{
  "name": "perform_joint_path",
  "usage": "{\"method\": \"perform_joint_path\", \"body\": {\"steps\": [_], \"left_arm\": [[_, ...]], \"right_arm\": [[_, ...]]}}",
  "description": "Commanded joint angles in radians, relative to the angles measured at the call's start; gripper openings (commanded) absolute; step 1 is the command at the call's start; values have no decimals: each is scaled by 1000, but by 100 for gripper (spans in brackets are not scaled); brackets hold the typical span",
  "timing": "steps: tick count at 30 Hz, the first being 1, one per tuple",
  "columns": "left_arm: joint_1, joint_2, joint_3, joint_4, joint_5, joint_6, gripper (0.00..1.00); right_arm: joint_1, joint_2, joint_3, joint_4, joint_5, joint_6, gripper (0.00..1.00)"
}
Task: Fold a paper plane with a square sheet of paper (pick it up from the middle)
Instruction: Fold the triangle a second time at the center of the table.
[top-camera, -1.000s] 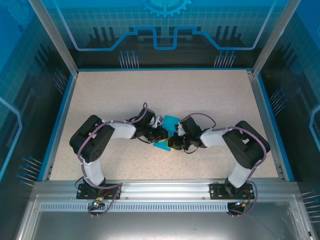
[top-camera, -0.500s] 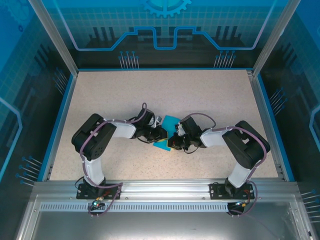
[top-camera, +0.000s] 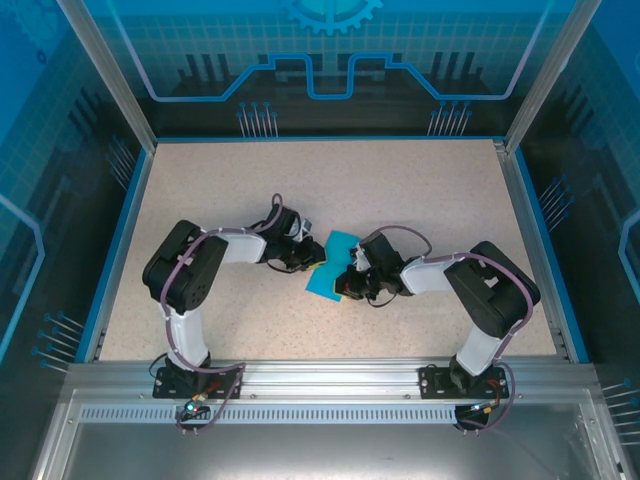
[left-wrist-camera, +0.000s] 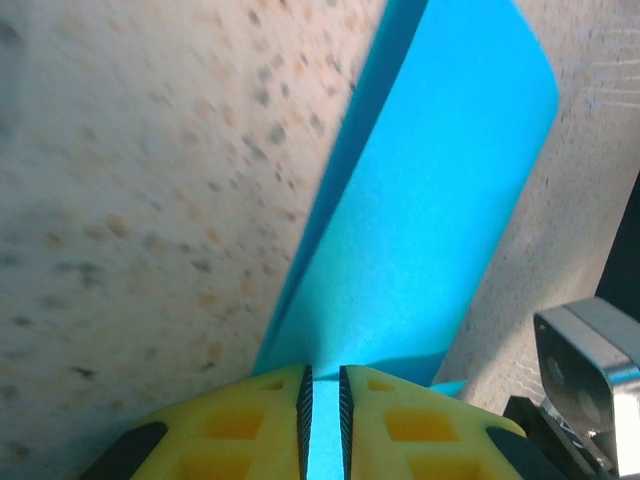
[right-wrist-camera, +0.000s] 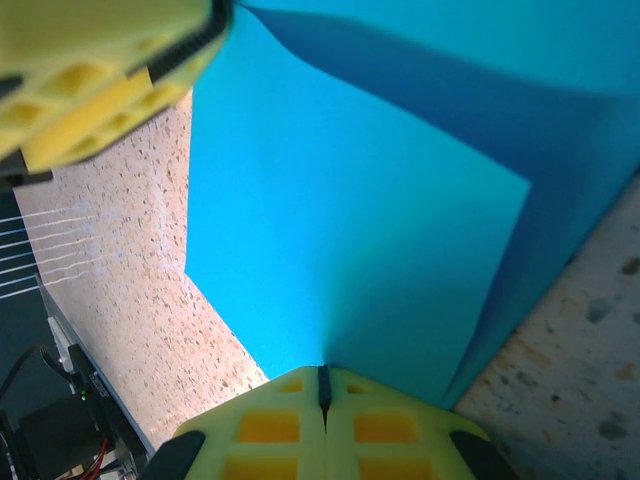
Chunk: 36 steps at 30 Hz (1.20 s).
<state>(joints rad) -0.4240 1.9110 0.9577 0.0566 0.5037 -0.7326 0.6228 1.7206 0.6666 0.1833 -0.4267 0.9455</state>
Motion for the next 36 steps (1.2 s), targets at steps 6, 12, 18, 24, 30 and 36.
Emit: {"method": "perform_joint_path", "body": {"steps": [6,12,18,24,30,36], "left_arm": [[41,7,48,-77,-59,50,20],[36,-89,43,-85,-15,43,23],[-20,-149,32,-107,31,74,23],[-64,-66,45,-99,18,83,20],[-63,-26,48,-80,9,79,19],[-64,-15,58,-97,5,94,19]], "right_arm": [[-1,20,-28,-114,31,-20,6],[0,25,10,-117,14,-31,7],[1,-13,50,-130,11,-43,10],[-1,-108,54,-118,44,-38,16],[-16,-206,29,-234,176,-38,28],[-44,-182,4,-182,142,-8,33]]}}
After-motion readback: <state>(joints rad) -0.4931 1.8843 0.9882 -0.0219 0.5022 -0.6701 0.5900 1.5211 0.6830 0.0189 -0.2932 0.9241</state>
